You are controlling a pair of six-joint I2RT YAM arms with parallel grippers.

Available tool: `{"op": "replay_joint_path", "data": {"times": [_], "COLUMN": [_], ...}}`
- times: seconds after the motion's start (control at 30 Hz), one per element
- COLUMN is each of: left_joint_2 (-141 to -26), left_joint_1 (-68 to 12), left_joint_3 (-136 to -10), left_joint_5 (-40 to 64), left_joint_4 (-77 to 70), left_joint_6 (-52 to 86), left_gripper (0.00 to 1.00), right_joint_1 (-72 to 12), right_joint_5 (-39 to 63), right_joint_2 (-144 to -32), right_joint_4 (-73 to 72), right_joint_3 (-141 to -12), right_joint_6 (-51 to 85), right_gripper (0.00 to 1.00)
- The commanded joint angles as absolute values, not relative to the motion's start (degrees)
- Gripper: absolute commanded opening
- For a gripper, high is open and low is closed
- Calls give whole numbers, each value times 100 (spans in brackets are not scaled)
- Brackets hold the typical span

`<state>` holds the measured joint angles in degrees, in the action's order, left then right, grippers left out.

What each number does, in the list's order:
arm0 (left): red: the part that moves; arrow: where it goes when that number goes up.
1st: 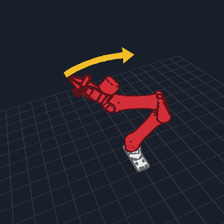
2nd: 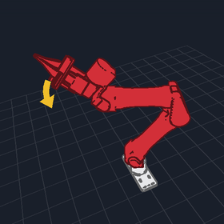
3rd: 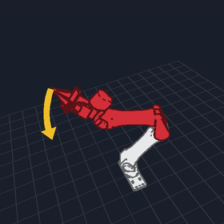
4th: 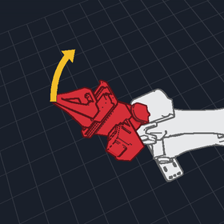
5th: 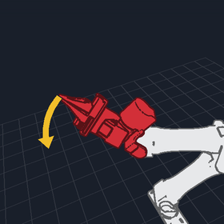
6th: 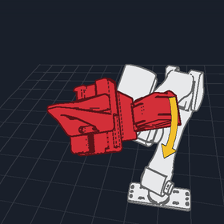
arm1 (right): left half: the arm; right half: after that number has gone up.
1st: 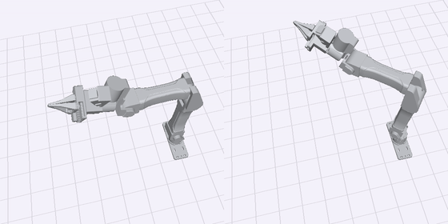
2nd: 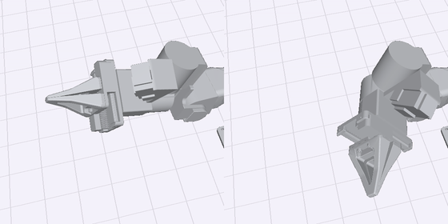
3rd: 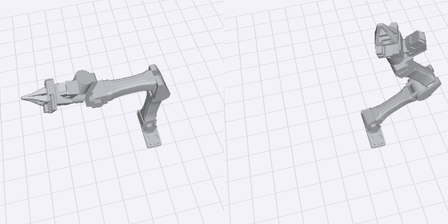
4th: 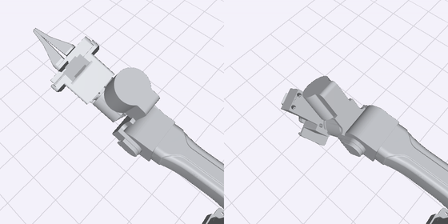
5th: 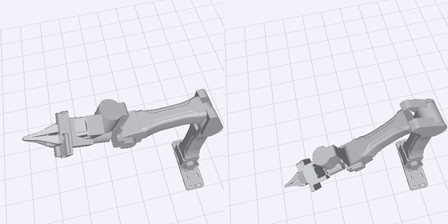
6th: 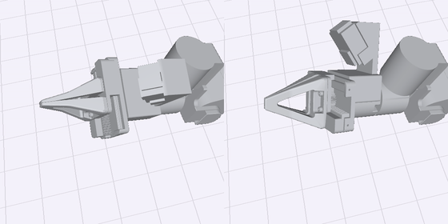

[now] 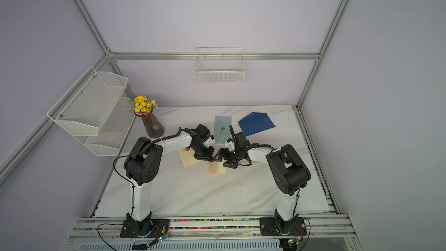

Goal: Fold the letter paper in half and place it into the envelope
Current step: Fold the letter paper at the center of the board.

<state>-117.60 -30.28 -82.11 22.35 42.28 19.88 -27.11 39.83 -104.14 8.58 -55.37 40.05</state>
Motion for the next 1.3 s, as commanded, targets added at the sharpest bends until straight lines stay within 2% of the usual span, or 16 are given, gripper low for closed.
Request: {"op": "replay_joint_path", "data": {"times": [0.0,0.17,0.43,0.67,1.27], "left_joint_2": [-11471,-11120,-10729,-10767,-11616], "left_joint_1": [-2827,-2519,-2311,-2311,-2658], "left_joint_3": [-8129,-8179,-8275,-8423,-8597], "left_joint_5": [2097,2004,1965,2168,2370], "left_joint_4": [4357,4463,4607,4484,4201], "left_joint_6": [1816,1719,1658,1863,1944], "left_gripper": [0,0,0,0,0], "right_joint_1": [-2725,-2726,-2725,-2729,-2727], "right_joint_5": [3637,3569,3644,3854,3555], "right_joint_2": [-10374,-10465,-10523,-10389,-9863], "right_joint_4": [1083,1097,1113,748,1231], "right_joint_3": [-5447,-5435,-5473,-5317,-5500], "right_joint_6": [3902,3889,3850,4007,4022], "right_gripper": [82,84,97,97,97]}}
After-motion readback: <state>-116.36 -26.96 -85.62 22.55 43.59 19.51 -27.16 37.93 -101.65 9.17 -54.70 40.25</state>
